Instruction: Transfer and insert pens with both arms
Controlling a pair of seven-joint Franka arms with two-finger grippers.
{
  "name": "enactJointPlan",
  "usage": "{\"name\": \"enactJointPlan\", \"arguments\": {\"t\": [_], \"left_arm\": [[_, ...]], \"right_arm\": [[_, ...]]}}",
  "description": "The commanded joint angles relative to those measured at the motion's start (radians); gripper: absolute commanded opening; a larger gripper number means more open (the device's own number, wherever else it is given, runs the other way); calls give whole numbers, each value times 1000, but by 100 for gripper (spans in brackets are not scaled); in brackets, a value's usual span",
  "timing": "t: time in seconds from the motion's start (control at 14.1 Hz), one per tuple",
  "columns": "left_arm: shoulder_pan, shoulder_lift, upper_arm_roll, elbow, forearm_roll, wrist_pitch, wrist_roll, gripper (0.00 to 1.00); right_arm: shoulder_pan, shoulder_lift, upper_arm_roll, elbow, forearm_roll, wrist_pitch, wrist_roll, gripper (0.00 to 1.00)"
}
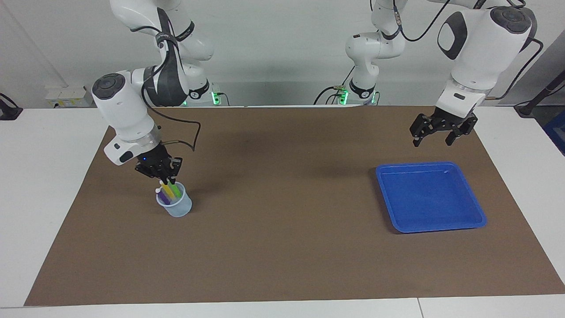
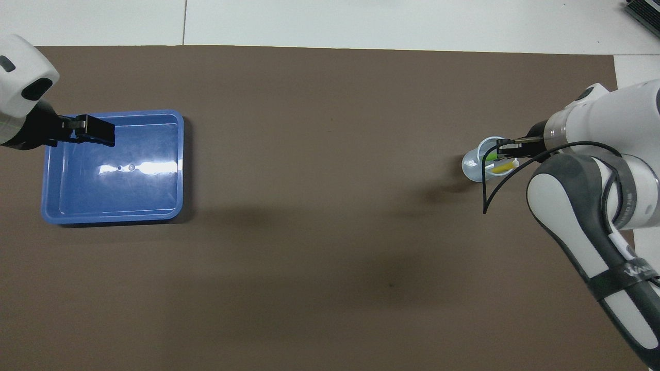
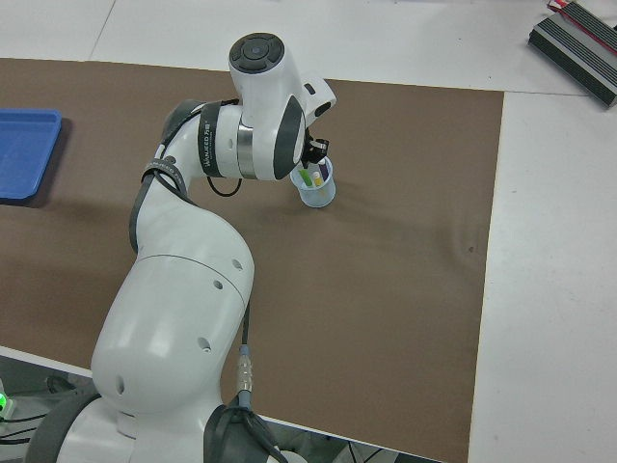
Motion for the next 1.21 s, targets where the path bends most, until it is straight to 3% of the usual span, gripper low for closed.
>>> {"name": "enactJointPlan", "arguments": {"t": [0.0,0.28,0.5,0.78,1.14], "left_arm": [[2,-41,-11,-32,15,-13,9,100],[2,-58,-11,-27,17,-39,17,100],[1,-77,-11,-35,17,-42,67,100],[2,-77,-11,-35,15,-44,86,100],[2,-77,-11,-35,15,-42,81,100]], "right_arm": [[-3,2,5,-6,-22,18,30,57],[0,0,5,7,-22,-1,32,58],[1,-7,7,52,-22,-64,30,66],[9,-13,8,187,-22,-259,29,99],[9,-101,8,228,-22,-415,16,100]]}}
